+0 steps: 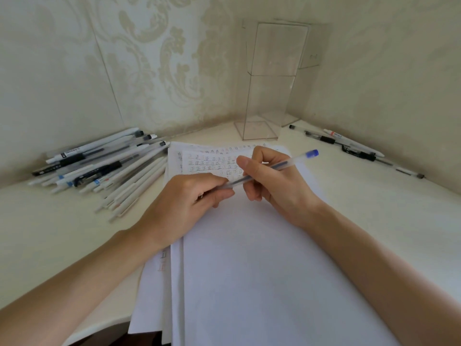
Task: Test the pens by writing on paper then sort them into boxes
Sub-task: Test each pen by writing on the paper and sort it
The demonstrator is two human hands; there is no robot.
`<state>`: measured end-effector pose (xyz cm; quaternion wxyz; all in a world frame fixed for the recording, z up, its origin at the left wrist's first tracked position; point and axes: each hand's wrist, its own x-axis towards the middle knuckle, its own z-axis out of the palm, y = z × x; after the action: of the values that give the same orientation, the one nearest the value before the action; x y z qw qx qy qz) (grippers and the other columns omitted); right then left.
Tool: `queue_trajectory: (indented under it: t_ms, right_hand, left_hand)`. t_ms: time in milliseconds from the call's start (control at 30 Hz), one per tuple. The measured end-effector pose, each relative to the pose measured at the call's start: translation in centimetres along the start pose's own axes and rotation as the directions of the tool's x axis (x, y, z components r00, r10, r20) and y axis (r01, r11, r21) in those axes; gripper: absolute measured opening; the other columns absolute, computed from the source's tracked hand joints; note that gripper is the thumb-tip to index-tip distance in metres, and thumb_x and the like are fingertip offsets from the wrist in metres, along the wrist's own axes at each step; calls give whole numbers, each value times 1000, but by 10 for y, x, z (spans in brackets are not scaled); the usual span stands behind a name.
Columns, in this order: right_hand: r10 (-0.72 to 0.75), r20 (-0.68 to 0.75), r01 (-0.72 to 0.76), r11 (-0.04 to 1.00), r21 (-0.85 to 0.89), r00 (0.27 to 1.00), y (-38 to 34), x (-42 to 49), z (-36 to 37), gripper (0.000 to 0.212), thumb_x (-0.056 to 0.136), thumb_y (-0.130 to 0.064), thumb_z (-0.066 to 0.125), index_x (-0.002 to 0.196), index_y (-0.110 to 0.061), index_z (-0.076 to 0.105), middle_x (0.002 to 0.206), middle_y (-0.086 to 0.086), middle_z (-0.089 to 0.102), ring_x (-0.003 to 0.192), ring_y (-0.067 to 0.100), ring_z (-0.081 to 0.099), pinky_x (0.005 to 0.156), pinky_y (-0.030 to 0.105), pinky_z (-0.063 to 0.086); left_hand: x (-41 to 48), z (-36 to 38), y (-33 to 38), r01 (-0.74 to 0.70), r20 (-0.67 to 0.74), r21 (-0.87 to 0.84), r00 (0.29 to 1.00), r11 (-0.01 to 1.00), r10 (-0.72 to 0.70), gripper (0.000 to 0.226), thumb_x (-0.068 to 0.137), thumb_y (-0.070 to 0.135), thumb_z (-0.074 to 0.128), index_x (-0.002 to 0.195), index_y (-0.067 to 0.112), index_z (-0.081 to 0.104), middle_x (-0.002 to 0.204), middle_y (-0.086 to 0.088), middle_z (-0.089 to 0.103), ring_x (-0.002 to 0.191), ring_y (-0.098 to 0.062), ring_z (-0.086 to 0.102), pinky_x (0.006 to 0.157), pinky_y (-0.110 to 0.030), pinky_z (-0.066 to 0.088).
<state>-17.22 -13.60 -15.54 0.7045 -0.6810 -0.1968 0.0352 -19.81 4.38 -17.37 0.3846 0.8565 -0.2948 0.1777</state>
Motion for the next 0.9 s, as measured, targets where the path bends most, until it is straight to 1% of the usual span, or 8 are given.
queue_trajectory:
  t_ms: [267, 433, 500, 600, 667, 733, 833, 900]
  right_hand:
    - [-20, 33, 21, 999, -34, 999, -2, -2, 8, 37, 93, -8, 55, 60, -11, 38, 44, 5, 54, 42, 21, 44, 43, 23, 35]
    - [-27, 25, 27, 1000, -2, 999, -7, 2, 12, 33, 82, -39, 59, 74, -9, 49, 52, 5, 59, 48, 18, 46, 47, 23, 36]
    - [-10, -12, 10, 1000, -11, 1000, -7, 4, 8, 39, 77, -48, 60, 86, -10, 53, 57, 3, 62, 52, 16, 49, 51, 25, 39]
    - [-24, -129, 7, 992, -128, 991, -7, 4, -6, 30, 86, -42, 57, 91, -12, 54, 61, 2, 65, 54, 12, 50, 56, 26, 41]
    - [-44, -153, 17, 985, -172, 987, -4, 3, -11, 29, 90, -41, 53, 89, -12, 55, 61, 1, 65, 55, 12, 50, 57, 26, 41]
    - [-50, -136, 21, 977, -212, 989, -2, 3, -10, 35, 86, -47, 51, 88, -12, 55, 61, 1, 65, 56, 11, 51, 58, 27, 40]
    - [-31, -92, 1, 948, -318, 995, 3, 3, -7, 32, 90, -44, 52, 86, -12, 55, 62, -1, 65, 58, 8, 50, 61, 27, 39]
    - [4, -70, -31, 925, -379, 998, 6, 2, -6, 30, 93, -40, 51, 86, -11, 54, 65, -2, 66, 60, 7, 50, 63, 25, 39]
  left_hand:
    - [-1, -2, 0, 6, 16, -33, 1000, 999, -5, 23, 86, 24, 58, 68, 8, 60, 57, 5, 52, 55, -2, 45, 56, -9, 33]
    - [1, -2, 0, 58, -23, -57, 998, 997, -59, 16, 94, 24, 50, 107, 19, 59, 69, 10, 59, 63, -6, 54, 61, -14, 41]
    - [3, -6, -7, 73, -103, 2, 992, 997, -72, 13, 94, 27, 47, 105, 27, 53, 72, 12, 60, 64, -5, 55, 61, -16, 42]
    - [5, -33, -30, 197, -417, 97, 898, 976, -140, 12, 95, 19, 49, 104, 19, 56, 85, 7, 63, 76, 1, 57, 68, -10, 40]
    - [1, -60, -49, 312, -588, 198, 797, 929, -142, 15, 94, 14, 49, 104, 9, 59, 94, -5, 64, 87, -19, 60, 78, -27, 44]
    - [-5, -80, -67, 498, -655, 333, 733, 801, -183, 18, 92, 13, 50, 104, 6, 62, 99, -16, 63, 94, -36, 55, 81, -41, 41]
    - [-13, -90, -79, 705, -654, 382, 663, 598, -364, 21, 91, 16, 52, 106, 8, 65, 107, -21, 58, 103, -40, 47, 84, -44, 37]
    - [-14, -89, -76, 730, -632, 396, 657, 558, -411, 25, 90, 18, 53, 111, 8, 64, 113, -21, 54, 107, -40, 44, 87, -45, 35]
